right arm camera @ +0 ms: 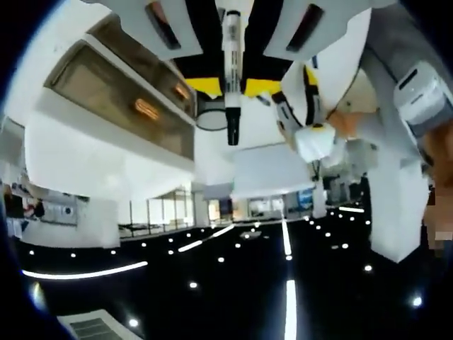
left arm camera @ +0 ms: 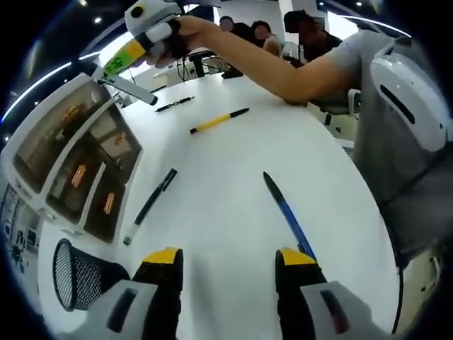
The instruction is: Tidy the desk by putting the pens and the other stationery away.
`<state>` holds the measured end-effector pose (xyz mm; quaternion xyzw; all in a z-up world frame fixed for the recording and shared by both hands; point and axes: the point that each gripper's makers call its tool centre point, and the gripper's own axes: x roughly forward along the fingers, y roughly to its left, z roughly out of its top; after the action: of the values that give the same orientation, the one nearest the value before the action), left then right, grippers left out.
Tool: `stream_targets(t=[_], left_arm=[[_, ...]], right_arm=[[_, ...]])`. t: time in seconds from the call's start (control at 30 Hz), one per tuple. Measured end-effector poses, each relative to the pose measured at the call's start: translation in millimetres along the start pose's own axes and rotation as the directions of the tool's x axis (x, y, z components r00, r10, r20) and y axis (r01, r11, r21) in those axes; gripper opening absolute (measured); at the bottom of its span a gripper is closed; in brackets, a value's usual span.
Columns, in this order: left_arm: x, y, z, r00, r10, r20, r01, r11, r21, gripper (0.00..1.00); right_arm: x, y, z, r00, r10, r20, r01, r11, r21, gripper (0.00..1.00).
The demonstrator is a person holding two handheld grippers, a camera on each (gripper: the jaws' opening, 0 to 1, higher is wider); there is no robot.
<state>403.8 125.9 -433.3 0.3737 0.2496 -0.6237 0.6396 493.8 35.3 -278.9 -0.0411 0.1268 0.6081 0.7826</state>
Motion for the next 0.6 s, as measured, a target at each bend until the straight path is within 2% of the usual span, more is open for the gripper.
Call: stream_targets(t=[0.37, 0.6], left_arm=[[0, -0.3, -0.5, 1.0, 0.003, -0.006, -0.003, 1.0, 0.003, 0.52], [8, -11.6, 4.2, 0.999, -0.037, -0.004, 0.037, 0.999, 0.014, 0.52]], right_arm=[[36, 8, 3.3, 1.0, -0.016, 0.025, 0.017, 1.0, -0.026, 0.07], [54, 2, 8.5, 0.995, -0.07, 0.075, 0.071, 0.997, -0.015, 0.07]])
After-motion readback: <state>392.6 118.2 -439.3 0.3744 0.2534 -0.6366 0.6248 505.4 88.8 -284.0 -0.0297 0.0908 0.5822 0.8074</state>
